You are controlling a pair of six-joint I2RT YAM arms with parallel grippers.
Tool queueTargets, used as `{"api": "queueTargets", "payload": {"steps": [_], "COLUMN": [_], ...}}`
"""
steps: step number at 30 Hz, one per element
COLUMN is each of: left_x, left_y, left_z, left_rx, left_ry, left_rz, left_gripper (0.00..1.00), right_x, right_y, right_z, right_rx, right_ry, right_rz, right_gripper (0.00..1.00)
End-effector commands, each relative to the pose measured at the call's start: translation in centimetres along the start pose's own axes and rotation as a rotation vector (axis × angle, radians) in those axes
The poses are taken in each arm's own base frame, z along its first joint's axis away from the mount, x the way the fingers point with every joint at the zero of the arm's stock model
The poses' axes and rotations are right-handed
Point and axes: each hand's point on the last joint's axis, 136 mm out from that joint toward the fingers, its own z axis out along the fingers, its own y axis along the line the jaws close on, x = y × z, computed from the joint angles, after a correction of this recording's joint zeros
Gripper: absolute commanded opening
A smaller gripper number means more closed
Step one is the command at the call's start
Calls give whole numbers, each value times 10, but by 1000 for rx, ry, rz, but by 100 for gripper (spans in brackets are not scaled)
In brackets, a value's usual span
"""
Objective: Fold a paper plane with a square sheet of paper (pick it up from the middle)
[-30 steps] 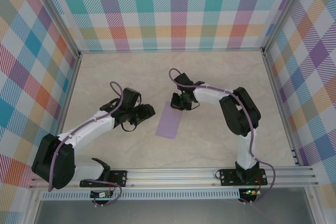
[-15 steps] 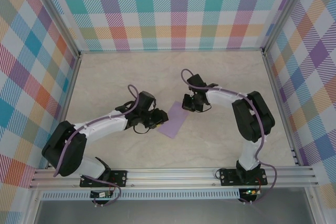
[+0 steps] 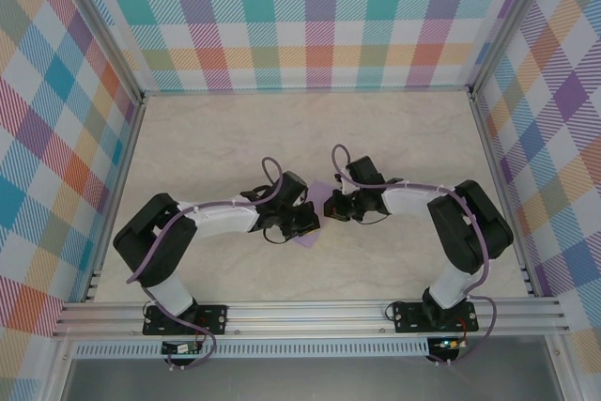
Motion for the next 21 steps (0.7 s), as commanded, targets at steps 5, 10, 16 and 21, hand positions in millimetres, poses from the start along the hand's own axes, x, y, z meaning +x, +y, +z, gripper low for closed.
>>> {"api": "queueTargets", "payload": {"steps": [5,10,16,21], "left_x": [-1,-3,2,5], "left_y": [-11,-1,10,17], "left_z": [12,14,18,20], "left_rx": [17,-33,-60,-84], "left_ry": [17,8,26,35], "left_rz": [13,18,9,3], "left_gripper": [0,0,0,0], "right_x": [-3,-2,0,1], "right_y": [14,10,3,0], "right_z": [2,7,13,15], "right_rx": [-69,-65,-42,-30], "right_ry": [-5,12,38,46], "right_rz": [-57,-52,-45,-50], "right_gripper": [0,0,0,0]}}
